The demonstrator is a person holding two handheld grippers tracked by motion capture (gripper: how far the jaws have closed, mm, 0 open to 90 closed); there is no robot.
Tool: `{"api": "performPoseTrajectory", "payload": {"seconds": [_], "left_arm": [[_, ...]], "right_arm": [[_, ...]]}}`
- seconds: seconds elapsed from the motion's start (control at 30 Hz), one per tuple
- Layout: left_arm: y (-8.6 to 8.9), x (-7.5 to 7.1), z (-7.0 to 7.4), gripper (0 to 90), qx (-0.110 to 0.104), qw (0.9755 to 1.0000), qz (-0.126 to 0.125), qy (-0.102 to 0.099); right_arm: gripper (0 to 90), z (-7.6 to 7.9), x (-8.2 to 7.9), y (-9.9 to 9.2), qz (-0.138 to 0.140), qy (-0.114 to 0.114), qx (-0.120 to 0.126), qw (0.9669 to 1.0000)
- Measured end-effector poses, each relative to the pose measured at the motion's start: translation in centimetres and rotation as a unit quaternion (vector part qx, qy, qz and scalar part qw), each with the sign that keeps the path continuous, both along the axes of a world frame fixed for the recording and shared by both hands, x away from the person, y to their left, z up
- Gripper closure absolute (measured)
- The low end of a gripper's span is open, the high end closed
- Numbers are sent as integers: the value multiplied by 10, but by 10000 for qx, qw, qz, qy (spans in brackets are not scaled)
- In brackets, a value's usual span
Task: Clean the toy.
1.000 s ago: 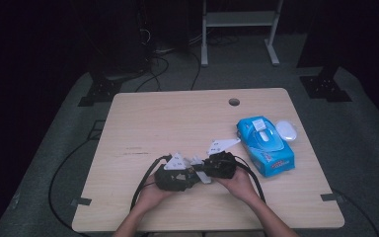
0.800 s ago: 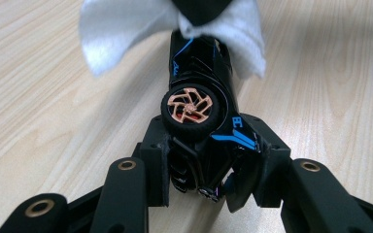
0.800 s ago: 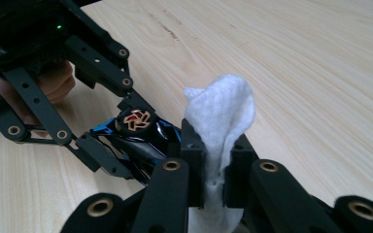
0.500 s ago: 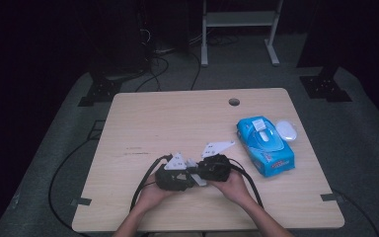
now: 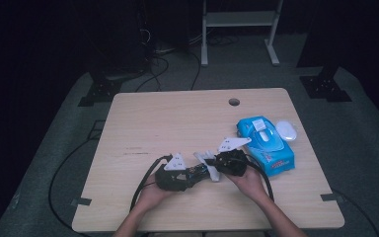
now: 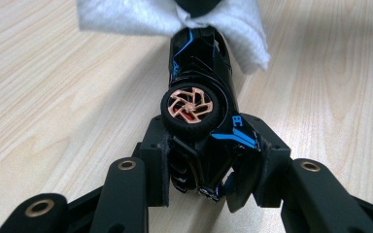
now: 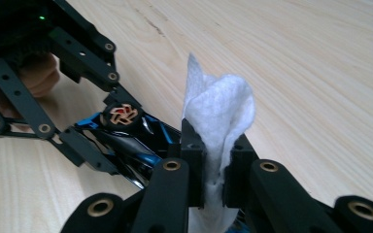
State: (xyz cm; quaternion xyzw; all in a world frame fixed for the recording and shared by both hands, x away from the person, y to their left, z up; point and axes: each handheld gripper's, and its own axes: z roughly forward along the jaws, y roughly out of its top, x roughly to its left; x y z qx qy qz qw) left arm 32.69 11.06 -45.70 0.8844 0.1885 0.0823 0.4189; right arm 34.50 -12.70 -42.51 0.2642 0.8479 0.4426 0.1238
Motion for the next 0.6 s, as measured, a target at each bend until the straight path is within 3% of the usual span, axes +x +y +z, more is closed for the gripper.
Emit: {"api": "performPoseTrajectory", "payload": {"seconds": [0.17,0.23,0.43,0.6], "left_arm": [[0,1,-1,583,-33,10000,0,30],[0,1,0,582,-16,10000,-14,15],[1,2,-1,583,-52,10000,-18,52],[0,2,0,583,4,10000,-52,-10]], "right_arm": [[819,0,4,-16,-243,-2,-16,9997],[819,-1,6,-22,-291,96,102,9995],[819,0,4,-17,-237,-1,32,9997],[821,-3,5,-28,-361,34,146,9992]]}}
